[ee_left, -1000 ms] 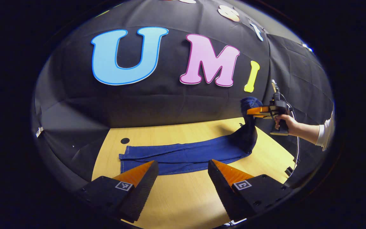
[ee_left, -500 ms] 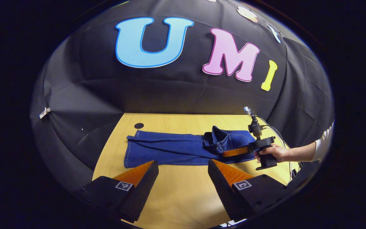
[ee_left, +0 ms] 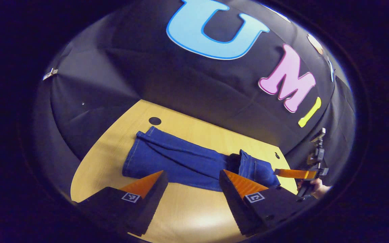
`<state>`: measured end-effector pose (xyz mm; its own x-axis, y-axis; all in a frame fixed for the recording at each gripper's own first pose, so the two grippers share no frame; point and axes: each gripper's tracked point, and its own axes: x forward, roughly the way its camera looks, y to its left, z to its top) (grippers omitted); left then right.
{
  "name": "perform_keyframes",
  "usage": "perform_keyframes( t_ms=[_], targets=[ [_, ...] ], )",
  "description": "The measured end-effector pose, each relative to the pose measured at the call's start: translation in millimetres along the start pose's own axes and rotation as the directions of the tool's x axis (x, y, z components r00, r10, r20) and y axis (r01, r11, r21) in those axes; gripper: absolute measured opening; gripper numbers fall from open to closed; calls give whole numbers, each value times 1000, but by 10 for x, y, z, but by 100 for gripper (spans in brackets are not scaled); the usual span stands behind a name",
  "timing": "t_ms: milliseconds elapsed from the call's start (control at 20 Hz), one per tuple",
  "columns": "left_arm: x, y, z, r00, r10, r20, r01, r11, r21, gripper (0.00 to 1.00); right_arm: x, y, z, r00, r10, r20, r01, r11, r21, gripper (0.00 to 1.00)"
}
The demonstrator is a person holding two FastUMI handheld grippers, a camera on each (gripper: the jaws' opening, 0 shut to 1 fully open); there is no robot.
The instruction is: Grasp the waist and the cuffs of the jeans and fold them to make the two legs overlap; first hold the waist and fold one-third of the jeans toward the cuffs, then hold the cuffs and fold the remaining one-third in the same direction to finish folding.
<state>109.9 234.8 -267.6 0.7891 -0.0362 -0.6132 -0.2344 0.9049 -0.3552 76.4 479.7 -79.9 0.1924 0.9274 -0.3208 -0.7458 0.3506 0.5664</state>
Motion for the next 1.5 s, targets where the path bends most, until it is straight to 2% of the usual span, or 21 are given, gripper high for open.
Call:
perform_keyframes(
  t_ms=[100, 200, 250, 350, 500, 700, 750, 800, 850, 900, 1000, 1050, 1100, 1250, 1350, 1450, 1500],
  targets=[
    [233, 309, 91, 998, 46, -47, -48, 999, -25, 96, -283, -52, 81, 999, -19, 36, 21, 999, -43, 97],
    [452, 511, 152, 991, 92, -99, -95, 995, -28, 97, -475, -385, 50, 992, -105, 68, 109, 992, -59, 97],
    [569, 582, 223, 989, 114, -98, -115, 993, 0, 97, -565, -573, -61, 988, -150, 43, 152, 988, -37, 97],
    [830, 655, 325, 984, 136, -115, -126, 988, 88, 97, -726, -737, -186, 981, -193, 25, 192, 980, 43, 98],
    [1253, 1103, 386, 951, 266, -156, -218, 937, 272, 96, -931, -1029, -315, 966, -259, 18, 256, 962, 96, 97],
    [1639, 1230, 3, 902, 327, -282, -237, 921, 311, 96, -1081, -1259, -457, 948, -319, -15, 319, 942, 107, 97],
    [1670, 1186, -48, 901, 319, -295, -230, 926, 299, 92, -1136, -1310, -480, 944, -329, -20, 329, 938, 105, 97],
    [1810, 1190, -20, 918, 298, -261, -217, 930, 296, 92, -1154, -1327, -488, 943, -332, -24, 332, 937, 111, 97],
    [1774, 1181, -126, 899, 315, -303, -219, 925, 312, 89, -1171, -1304, -505, 945, -327, -29, 328, 937, 123, 97],
    [1779, 1142, -80, 907, 294, -301, -194, 927, 320, 88, -1160, -1289, -497, 947, -321, -31, 322, 938, 131, 97],
    [1820, 1015, -132, 905, 280, -319, -176, 932, 317, 49, -1158, -1309, -469, 947, -319, -30, 320, 937, 139, 97],
    [1810, 981, -161, 900, 299, -317, -199, 929, 313, 30, -1154, -1297, -450, 949, -315, -24, 315, 938, 145, 97],
    [1816, 978, -125, 902, 306, -305, -214, 929, 301, 20, -1155, -1292, -420, 950, -313, -16, 312, 938, 153, 97],
    [1787, 958, -134, 899, 298, -321, -217, 939, 266, 7, -1212, -1302, -406, 947, -321, -7, 319, 936, 150, 97],
    [1693, 904, -138, 897, 275, -347, -191, 948, 256, 6, -1237, -1296, -412, 945, -328, -7, 326, 935, 141, 97],
    [1569, 772, 42, 917, 244, -315, -169, 954, 247, 6, -1277, -1267, -400, 948, -319, -1, 316, 938, 141, 97],
    [1449, 645, 135, 931, 211, -297, -143, 961, 236, 3, -1293, -1249, -379, 949, -315, 8, 311, 940, 141, 97]
  ],
)
